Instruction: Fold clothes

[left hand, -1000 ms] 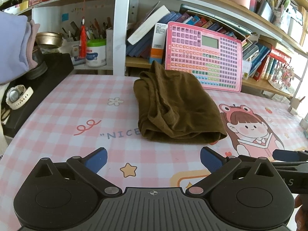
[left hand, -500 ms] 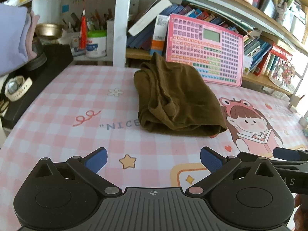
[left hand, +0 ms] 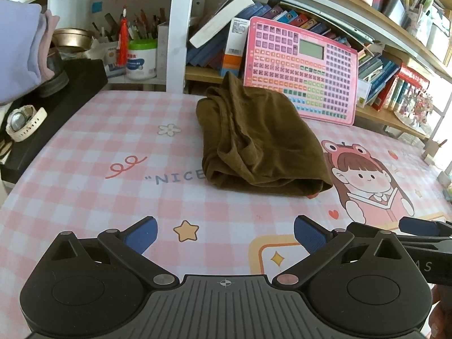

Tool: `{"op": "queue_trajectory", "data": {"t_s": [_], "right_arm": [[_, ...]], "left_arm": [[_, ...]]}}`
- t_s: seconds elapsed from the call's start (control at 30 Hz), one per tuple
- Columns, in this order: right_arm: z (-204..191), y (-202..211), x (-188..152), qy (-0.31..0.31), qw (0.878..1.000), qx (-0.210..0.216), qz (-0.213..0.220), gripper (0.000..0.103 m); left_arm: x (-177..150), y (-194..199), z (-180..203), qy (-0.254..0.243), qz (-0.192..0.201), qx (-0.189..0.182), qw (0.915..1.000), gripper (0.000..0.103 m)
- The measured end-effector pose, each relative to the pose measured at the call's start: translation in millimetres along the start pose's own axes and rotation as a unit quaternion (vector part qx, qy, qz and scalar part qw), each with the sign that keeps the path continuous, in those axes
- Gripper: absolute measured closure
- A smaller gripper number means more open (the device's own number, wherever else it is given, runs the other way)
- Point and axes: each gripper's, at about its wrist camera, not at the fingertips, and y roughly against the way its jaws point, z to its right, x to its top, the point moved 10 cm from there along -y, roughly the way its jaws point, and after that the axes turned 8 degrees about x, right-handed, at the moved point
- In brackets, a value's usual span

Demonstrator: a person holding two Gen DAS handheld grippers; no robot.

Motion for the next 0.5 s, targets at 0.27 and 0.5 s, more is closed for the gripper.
{"op": "queue_trajectory", "data": {"t_s": [0.27, 0.5], "right_arm": [[3.2, 0.6, 0.6, -0.003, 1.000, -0.003, 0.001, 0.008], [4.2, -0.1, -1.0, -0.005, 1.000, -0.004, -0.003, 0.008]], "left_arm": [[-0.8, -1.4, 4.2, 0.001, -0.003, -0.007, 1.0000, 0.000], [-4.5, -4.6, 2.4, 0.020, -0.019, -0.006, 0.9996, 0.000]]}}
